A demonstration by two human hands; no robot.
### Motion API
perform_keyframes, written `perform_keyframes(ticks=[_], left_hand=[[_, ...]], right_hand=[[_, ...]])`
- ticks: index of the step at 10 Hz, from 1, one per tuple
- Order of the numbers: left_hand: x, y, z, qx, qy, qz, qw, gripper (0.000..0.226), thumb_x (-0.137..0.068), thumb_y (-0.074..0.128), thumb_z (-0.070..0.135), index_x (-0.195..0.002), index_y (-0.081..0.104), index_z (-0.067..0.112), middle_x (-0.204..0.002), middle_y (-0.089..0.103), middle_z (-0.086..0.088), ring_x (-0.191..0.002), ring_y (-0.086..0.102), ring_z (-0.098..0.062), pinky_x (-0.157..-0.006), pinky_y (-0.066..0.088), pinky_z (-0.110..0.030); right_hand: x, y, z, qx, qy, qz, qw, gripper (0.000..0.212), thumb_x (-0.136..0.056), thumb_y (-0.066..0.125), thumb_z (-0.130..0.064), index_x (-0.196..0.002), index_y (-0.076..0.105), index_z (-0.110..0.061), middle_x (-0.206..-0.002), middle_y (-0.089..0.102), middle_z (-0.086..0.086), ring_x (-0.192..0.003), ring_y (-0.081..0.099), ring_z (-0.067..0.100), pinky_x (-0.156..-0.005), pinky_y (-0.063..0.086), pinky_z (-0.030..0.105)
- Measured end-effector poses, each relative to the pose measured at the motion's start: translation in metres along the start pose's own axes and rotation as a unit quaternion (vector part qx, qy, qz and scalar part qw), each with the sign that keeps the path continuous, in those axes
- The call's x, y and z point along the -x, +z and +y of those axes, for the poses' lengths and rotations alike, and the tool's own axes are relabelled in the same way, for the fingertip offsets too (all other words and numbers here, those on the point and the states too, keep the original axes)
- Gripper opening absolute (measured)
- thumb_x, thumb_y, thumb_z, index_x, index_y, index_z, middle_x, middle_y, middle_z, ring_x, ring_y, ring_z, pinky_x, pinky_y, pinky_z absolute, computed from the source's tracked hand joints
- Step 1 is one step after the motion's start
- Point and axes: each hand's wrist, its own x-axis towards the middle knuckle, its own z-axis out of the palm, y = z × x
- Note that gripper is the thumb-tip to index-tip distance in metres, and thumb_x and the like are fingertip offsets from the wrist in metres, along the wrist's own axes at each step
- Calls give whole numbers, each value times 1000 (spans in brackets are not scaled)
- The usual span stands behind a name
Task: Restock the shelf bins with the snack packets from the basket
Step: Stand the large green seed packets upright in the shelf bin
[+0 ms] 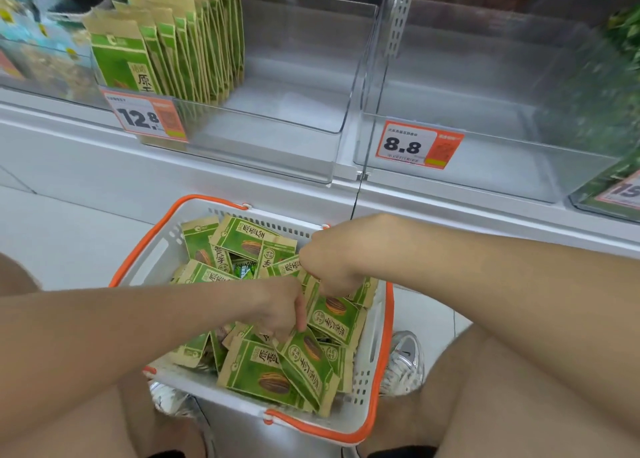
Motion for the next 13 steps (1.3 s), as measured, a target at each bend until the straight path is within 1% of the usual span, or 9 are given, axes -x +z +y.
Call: perform_keyframes(ticks=[2, 4, 5, 6, 8, 9, 10, 11, 13], left_hand=[[19, -57, 4, 15, 24, 35, 999, 26, -91, 62, 0, -82, 69, 23, -107, 68, -3, -83, 59, -21, -62, 50, -30], [56, -107, 8, 213, 72, 253, 941, 20, -91, 45, -1, -84, 60, 10, -81, 58, -15, -67, 54, -25, -57, 42, -29], [80, -124, 5, 330, 99, 372, 862, 23, -94, 40, -1, -82, 56, 9, -73, 53, -10, -60, 51, -24, -43, 39, -19], [97, -138, -6, 433, 115, 482, 753, 20, -90, 41, 9, -75, 53, 16, -70, 50, -6, -66, 52, -27, -61, 44, -33], [110, -158, -19, 619, 96, 562, 540, 29, -96, 33, 2, -80, 45, 23, -81, 47, -2, -71, 44, -22, -62, 37, -30], [116, -159, -18, 676, 104, 545, 486, 32, -88, 25, 6, -92, 42, 33, -107, 59, -9, -87, 56, -26, -66, 39, -40], [124, -159, -12, 718, 138, 506, 457, 41, -94, 24, -1, -109, 41, 33, -115, 66, -9, -79, 65, -28, -61, 41, -35], [130, -163, -8, 731, 182, 481, 449, 28, -106, 37, 4, -119, 42, 28, -105, 71, -11, -65, 67, -21, -59, 48, -32], [136, -186, -27, 445, 115, 546, 701, 21, -92, 68, 26, -105, 52, 22, -117, 65, -9, -90, 61, -19, -69, 45, -33]], right_hand=[[8, -12, 7, 4, -6, -43, 999, 34, -103, 58, -37, -77, 54, -16, -76, 54, -1, -62, 50, 16, -50, 37, 29], [15, -29, 18, -257, 23, 67, 964, 38, -98, 58, -47, -79, 62, -15, -79, 70, 6, -70, 69, 26, -60, 57, 32], [22, -45, 19, -478, 45, 142, 866, 32, -98, 63, -42, -83, 66, -14, -74, 74, 2, -66, 75, 21, -64, 64, 32], [32, -57, 12, -562, 27, 252, 787, 37, -97, 66, -50, -96, 65, -13, -80, 77, 5, -68, 77, 22, -63, 65, 41], [49, -82, 9, -582, -3, 446, 680, 29, -87, 82, -39, -92, 69, -13, -67, 75, 6, -55, 74, 23, -58, 63, 50], [45, -91, 16, -652, -2, 542, 530, 26, -84, 86, -27, -102, 69, -18, -84, 78, 3, -73, 78, 21, -74, 64, 52], [37, -101, 16, -677, -32, 559, 478, 33, -84, 85, -27, -111, 67, -21, -100, 78, -1, -92, 77, 21, -81, 64, 49], [23, -105, 14, -703, -52, 523, 479, 34, -89, 83, -21, -116, 63, -16, -104, 78, 4, -87, 78, 23, -79, 65, 46], [-7, -125, 42, -670, 52, 573, 470, 28, -90, 72, -29, -104, 48, -30, -105, 73, 1, -84, 76, 18, -78, 63, 51]])
